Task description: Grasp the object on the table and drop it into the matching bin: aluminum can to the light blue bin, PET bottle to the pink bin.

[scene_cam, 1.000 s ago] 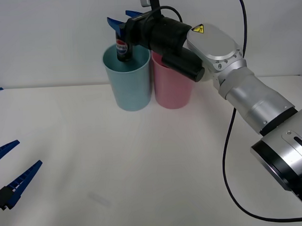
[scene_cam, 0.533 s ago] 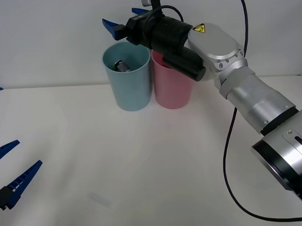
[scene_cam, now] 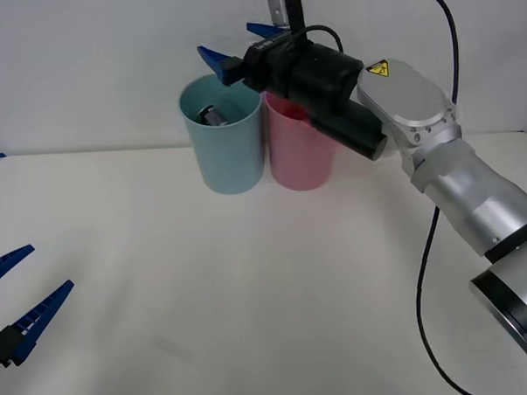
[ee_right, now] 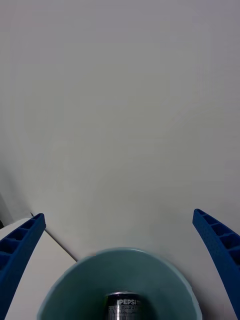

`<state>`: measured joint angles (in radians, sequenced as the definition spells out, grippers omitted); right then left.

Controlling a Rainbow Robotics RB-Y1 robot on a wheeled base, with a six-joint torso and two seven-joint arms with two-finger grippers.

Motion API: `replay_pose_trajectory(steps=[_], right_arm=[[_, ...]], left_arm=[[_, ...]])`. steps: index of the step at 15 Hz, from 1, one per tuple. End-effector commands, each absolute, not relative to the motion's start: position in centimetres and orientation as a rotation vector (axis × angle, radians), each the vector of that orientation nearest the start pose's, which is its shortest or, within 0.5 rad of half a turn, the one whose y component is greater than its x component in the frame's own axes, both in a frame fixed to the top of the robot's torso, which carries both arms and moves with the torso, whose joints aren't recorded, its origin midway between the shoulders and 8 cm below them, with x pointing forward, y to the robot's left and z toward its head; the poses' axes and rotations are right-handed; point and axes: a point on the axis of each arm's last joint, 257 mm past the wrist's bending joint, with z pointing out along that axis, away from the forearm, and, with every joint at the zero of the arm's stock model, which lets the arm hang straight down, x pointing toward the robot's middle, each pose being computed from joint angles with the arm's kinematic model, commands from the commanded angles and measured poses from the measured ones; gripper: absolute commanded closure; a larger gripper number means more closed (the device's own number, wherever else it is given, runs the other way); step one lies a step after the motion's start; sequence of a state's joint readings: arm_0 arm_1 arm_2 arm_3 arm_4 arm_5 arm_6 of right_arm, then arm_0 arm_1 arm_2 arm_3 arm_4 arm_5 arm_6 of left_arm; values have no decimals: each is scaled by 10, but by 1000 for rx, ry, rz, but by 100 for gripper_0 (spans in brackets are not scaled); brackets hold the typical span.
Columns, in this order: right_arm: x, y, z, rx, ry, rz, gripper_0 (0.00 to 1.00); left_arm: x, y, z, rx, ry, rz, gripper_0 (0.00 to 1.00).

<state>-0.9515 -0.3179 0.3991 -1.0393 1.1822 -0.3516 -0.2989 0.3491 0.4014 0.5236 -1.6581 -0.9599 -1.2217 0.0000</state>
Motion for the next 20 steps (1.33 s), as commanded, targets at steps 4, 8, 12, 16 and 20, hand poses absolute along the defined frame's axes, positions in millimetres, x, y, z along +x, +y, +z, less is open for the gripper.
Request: replay_pose_trajectory(steps=[4,8,12,16,20], right_arm=[[593,-10,-14,-665,1309,648,0],[533,-61,-37,-689,1309,637,0],[476,-115,-59,-710,1348,649,0],[436,-168,-84,-748,1380,623,0],[409,-218,-115,-755,1413,519,0]], left_arm=[[342,330,-169,465,1441,-567,0],[342,330,-169,465,1441,-567,0],[342,330,-169,465,1441,-567,0],[342,330,-169,465,1441,-567,0],[342,330,-169,465,1441,-567,0]])
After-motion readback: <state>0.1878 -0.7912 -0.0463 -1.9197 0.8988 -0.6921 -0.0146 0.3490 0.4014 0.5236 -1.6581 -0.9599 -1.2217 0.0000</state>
